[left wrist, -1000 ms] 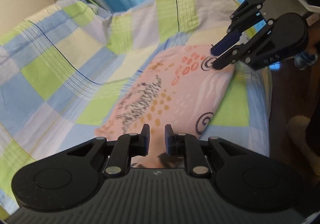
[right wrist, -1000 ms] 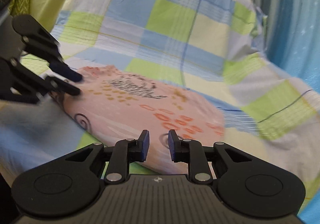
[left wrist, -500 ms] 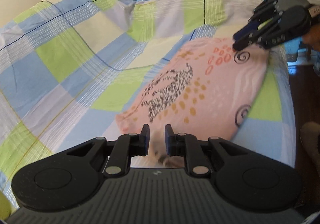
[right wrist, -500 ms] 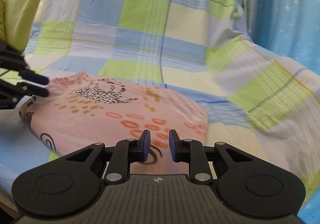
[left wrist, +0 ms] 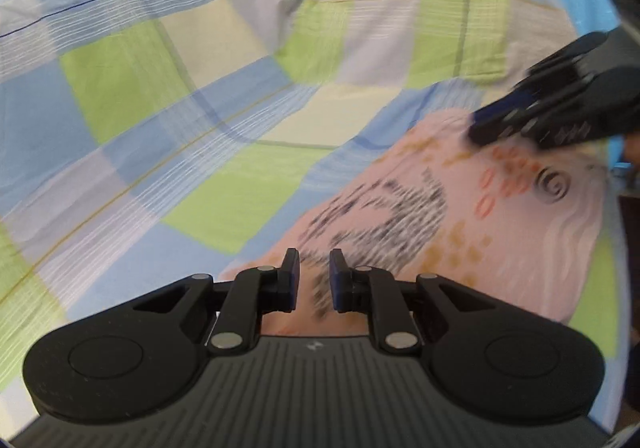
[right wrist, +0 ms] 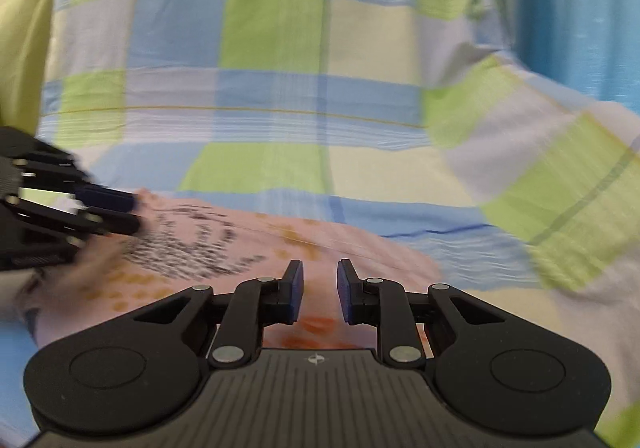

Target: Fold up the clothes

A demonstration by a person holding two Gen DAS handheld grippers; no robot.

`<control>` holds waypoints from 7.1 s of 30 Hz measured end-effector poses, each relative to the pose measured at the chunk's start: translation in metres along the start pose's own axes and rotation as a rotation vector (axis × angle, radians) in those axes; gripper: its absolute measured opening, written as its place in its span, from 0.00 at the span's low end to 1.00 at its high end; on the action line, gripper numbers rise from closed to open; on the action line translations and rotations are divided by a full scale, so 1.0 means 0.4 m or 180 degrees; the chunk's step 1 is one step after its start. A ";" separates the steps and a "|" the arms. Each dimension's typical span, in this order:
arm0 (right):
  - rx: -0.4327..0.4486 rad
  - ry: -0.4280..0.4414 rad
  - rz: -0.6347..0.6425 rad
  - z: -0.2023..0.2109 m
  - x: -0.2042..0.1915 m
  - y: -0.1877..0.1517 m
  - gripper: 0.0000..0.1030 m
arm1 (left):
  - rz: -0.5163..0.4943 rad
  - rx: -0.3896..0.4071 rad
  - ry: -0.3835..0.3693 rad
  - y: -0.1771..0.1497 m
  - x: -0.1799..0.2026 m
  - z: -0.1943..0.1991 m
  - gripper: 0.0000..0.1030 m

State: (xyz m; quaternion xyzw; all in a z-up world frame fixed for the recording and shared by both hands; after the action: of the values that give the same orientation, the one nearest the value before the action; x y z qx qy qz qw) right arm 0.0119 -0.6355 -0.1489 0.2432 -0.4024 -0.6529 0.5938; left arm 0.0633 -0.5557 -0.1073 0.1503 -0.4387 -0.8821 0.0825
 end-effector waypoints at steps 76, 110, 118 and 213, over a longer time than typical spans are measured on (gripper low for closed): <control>-0.0104 -0.0111 0.0003 0.268 -0.066 -0.221 0.36 | -0.0402 -0.0408 0.0160 -0.153 0.092 0.178 0.21; -0.0030 -0.0645 0.2646 0.151 -0.238 -0.210 0.46 | -0.2029 0.0164 0.0298 -0.139 0.266 0.140 0.50; 0.0118 -0.0907 0.3100 0.106 -0.241 -0.196 0.48 | -0.2180 0.0184 0.0568 -0.154 0.212 0.142 0.47; -0.1779 -0.3374 0.1260 1.442 0.084 -0.645 0.07 | -0.3450 0.2287 -0.1937 0.186 1.404 0.733 0.06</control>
State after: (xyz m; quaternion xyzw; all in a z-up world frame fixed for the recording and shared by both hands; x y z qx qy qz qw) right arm -0.6024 -0.5392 -0.0318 -0.3568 -0.4935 -0.6430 0.4644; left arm -0.5633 -0.5365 0.0111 0.1124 -0.5691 -0.6029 -0.5476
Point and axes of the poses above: each gripper's, at about its wrist camera, not at the fingertips, and z roughly against the way its jaws point, x to its right, y to its top, the point moved 10 cm from there along -z, roughly the way its jaws point, and after that the axes turned 8 degrees about z, right-handed, at the moved point
